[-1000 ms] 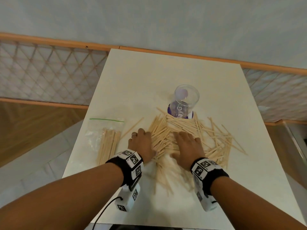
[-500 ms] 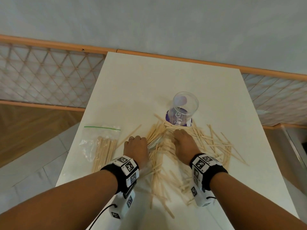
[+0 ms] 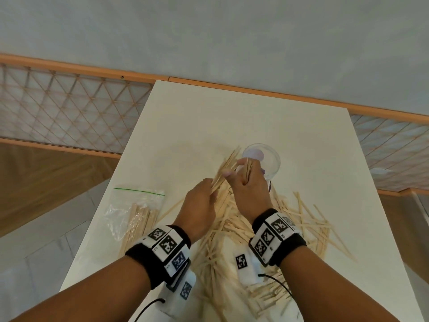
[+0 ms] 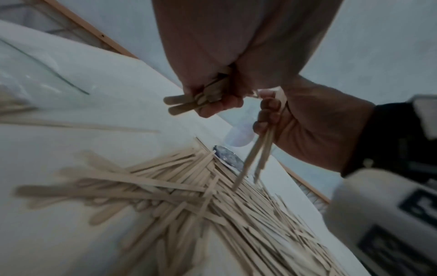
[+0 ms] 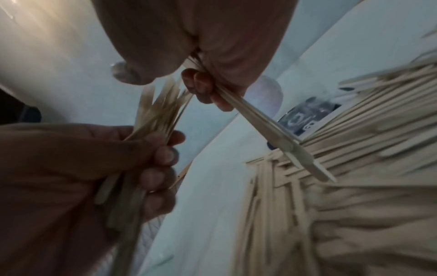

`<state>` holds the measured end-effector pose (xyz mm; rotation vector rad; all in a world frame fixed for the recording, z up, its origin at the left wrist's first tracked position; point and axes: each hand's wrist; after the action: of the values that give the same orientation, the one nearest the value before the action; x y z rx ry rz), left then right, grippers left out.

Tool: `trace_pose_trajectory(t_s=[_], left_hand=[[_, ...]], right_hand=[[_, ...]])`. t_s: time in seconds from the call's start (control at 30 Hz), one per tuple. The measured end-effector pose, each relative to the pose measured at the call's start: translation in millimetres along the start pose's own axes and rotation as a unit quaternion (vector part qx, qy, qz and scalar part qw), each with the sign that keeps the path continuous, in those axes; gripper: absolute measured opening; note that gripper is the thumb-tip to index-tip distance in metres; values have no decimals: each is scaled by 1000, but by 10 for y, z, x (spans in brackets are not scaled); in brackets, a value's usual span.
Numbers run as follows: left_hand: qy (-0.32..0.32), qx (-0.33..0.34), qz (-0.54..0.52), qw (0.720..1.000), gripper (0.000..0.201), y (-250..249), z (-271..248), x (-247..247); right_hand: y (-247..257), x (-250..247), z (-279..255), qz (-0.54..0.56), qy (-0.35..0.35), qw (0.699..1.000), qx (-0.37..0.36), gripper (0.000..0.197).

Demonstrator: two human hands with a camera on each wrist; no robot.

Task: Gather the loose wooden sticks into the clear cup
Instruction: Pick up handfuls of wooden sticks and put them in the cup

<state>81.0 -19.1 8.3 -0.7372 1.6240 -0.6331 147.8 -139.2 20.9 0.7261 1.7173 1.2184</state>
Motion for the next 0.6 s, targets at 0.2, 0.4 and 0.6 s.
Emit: trace_pose_trajectory(t_s=[0.2, 0.4, 0.6], left_hand=[[-29, 19, -110, 993, 16, -116, 69, 100], [46, 60, -35, 997, 12, -108, 100, 104], [239, -79, -117, 961, 16, -208, 200, -132]], right_hand=[[98, 70, 119, 127, -56, 989, 48, 77], [107, 43, 154, 175, -28, 982, 61, 35], [222, 22, 166, 179, -11, 983, 26, 44]])
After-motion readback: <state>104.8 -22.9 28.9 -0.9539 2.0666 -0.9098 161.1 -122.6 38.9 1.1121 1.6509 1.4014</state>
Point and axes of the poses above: each hand's wrist, its own z-axis towards the middle knuckle, its own x-axis out of the palm, y = z × x, and after that the axes turned 14 degrees about y, right-handed
